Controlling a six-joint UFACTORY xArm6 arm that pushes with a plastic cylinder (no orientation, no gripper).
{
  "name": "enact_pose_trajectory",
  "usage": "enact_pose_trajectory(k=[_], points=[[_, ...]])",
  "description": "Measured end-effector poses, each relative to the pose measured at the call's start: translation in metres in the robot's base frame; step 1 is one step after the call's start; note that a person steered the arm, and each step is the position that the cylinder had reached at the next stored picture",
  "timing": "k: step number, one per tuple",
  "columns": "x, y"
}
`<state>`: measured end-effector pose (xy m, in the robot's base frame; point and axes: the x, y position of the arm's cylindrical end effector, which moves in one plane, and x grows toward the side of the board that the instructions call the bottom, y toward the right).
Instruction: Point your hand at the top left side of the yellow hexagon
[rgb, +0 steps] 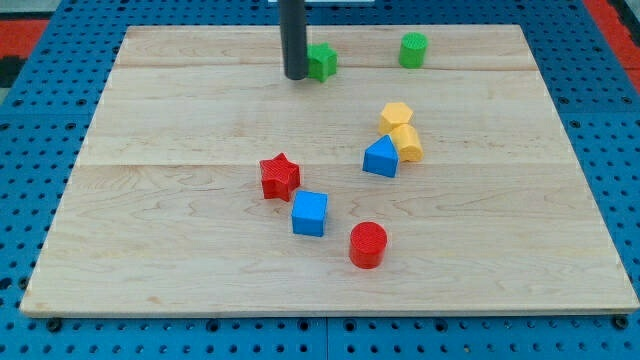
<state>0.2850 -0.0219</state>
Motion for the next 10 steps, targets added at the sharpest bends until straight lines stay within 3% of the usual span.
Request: enact_pose_trajectory(k=[2,10], points=[[-0.016,0.032],[0.051,0.062]])
